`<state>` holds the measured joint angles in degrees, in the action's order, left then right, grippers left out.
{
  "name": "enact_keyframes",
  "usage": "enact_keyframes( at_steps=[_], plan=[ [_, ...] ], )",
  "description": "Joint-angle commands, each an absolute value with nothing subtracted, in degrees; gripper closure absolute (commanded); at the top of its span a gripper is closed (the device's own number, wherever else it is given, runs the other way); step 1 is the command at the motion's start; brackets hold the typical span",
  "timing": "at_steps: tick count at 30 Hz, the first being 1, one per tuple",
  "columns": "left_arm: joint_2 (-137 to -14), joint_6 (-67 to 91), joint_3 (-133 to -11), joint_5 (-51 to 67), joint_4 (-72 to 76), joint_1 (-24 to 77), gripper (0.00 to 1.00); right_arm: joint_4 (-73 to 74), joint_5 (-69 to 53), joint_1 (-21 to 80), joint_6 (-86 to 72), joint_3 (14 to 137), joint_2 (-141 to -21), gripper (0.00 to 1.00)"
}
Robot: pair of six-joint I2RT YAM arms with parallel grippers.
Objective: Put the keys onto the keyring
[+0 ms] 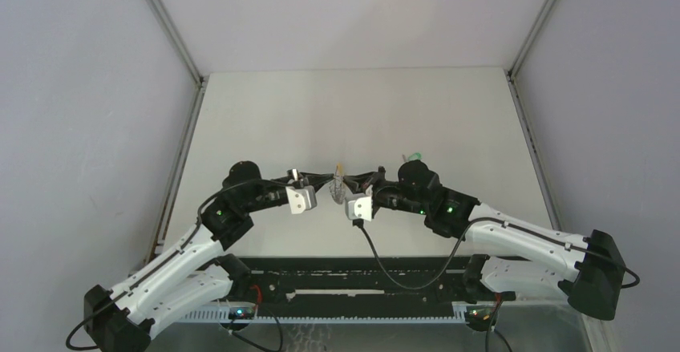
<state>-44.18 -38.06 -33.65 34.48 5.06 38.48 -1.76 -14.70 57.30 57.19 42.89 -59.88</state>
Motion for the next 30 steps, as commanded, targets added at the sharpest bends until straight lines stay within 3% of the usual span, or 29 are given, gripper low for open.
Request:
enact_keyframes(
  at_steps=[1,30],
  plan=[
    [-43.52,-37.40,-33.62,34.71,7.91,38.23,1.00,-5.58,-13.06,58.06,56.01,43.16,-58.62,1.00],
    [-42.68,-37.02,-32.97,32.57,9.02,38.23,1.00,-4.55,-11.82,58.74,55.93,43.17,-58.70,1.00]
  ],
)
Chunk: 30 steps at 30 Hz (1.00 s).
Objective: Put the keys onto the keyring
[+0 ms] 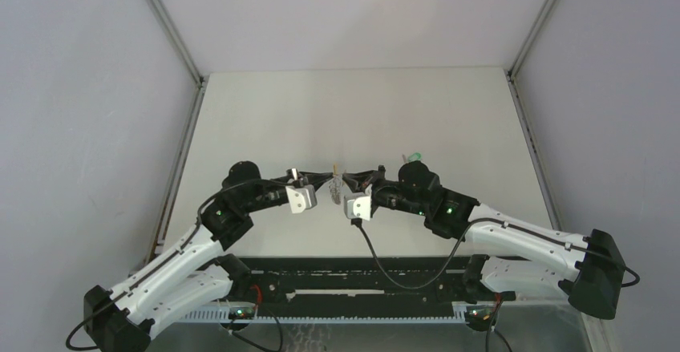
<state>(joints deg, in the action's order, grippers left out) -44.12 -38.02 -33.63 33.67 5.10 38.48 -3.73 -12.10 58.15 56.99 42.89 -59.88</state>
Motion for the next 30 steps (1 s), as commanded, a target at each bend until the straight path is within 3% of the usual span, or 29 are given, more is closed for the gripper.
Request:
enact_keyframes(
  at_steps=[1,30],
  plan=[
    [-42.71,-37.06,-33.00,32.46,9.13,38.23,1.00,-4.54,-11.78,58.71,55.85,43.20,-58.64,1.00],
    [-43.67,-37.09,-33.45,33.56,8.53,38.23,1.00,-7.34,-10.50,59.38,55.77,43.20,-58.10,1.00]
  ],
)
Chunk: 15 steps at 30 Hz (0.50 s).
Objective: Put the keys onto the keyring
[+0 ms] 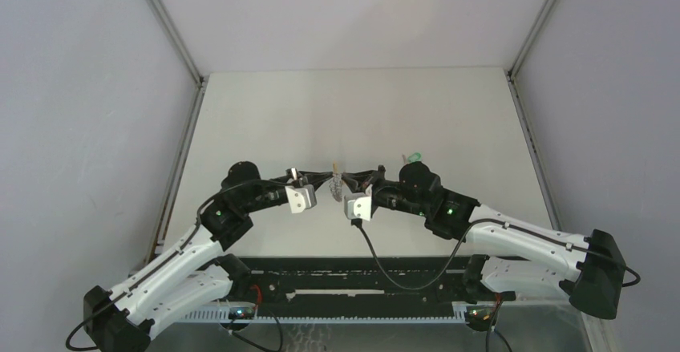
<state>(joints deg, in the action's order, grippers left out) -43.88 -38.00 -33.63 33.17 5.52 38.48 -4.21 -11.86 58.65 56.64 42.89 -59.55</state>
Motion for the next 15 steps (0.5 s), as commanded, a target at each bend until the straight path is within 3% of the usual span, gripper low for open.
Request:
enact_keyframes(
  at_steps=[1,15],
  plan=[
    [-43.68,-37.13,-33.41,33.48,8.53,38.23,1.00,-7.23,-10.38,59.37,55.74,43.21,-58.10,1.00],
    [-43.27,-36.96,-33.22,33.79,8.92,38.23,1.00,-7.15,-11.32,59.56,55.44,43.16,-58.18,1.00]
  ],
)
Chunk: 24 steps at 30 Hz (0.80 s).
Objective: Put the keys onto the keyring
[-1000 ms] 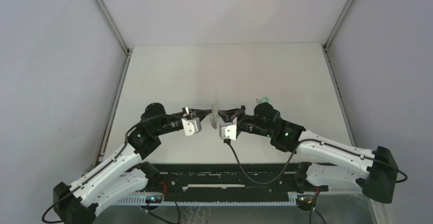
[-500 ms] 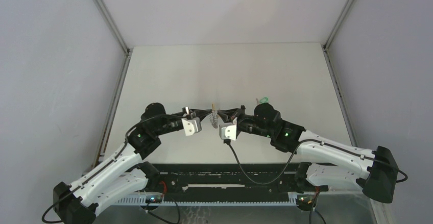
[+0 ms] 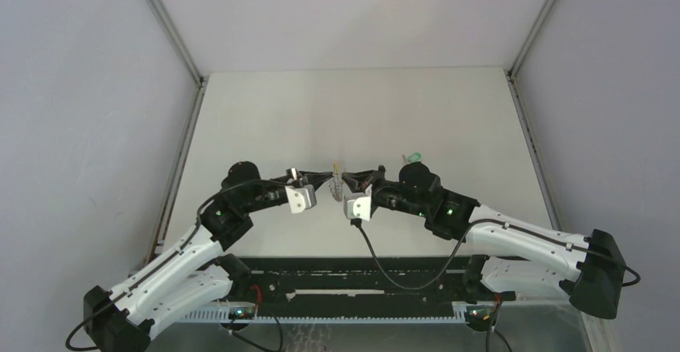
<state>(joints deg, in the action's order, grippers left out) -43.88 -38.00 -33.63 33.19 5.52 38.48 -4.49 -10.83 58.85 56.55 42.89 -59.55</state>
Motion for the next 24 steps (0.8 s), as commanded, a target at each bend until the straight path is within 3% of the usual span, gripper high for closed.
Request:
enact_keyframes(
  at_steps=[1,24],
  plan=[
    [-43.31,-36.98,-33.27,33.75,8.96,38.23,1.00,-7.05,-11.45,59.57,55.46,43.20,-58.19,1.00],
    [-42.59,-35.88,-31.83,38.63,12.50,38.23,1.00,-8.58,-12.30,59.03,54.80,43.18,-59.19,1.00]
  ],
)
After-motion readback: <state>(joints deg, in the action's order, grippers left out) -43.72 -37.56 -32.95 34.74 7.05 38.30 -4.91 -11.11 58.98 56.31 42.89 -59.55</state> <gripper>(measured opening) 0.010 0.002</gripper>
